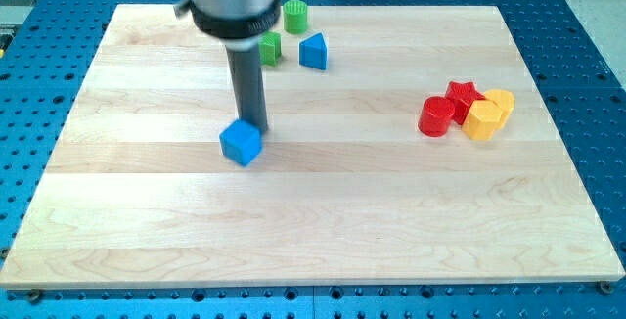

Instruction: Place the cube to the bottom left

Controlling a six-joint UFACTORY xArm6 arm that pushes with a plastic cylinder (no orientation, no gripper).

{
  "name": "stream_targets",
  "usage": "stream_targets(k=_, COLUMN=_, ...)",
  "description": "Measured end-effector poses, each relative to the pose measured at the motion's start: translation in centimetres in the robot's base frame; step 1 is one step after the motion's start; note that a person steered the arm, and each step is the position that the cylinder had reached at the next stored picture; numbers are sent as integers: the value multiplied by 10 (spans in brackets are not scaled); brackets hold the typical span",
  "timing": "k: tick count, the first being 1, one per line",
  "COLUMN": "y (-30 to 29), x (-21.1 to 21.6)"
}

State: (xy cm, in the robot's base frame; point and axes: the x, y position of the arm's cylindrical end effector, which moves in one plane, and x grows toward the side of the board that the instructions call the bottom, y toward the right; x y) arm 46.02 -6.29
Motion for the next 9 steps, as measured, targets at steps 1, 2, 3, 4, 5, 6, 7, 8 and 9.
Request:
stream_targets(k=1, y=-25, x=47)
stream_targets(k=2, y=9, x=59)
stream_targets(k=3, y=-35, x=70)
stream_targets(k=4, y=-112, x=94)
stream_targets(k=5, y=-78, x=95)
stream_targets(k=6, y=-47, x=120)
stream_targets(k=7, y=-91, x=149)
stream_targets(k=8, y=-144, x=147)
stream_targets(k=9, y=-112, x=112)
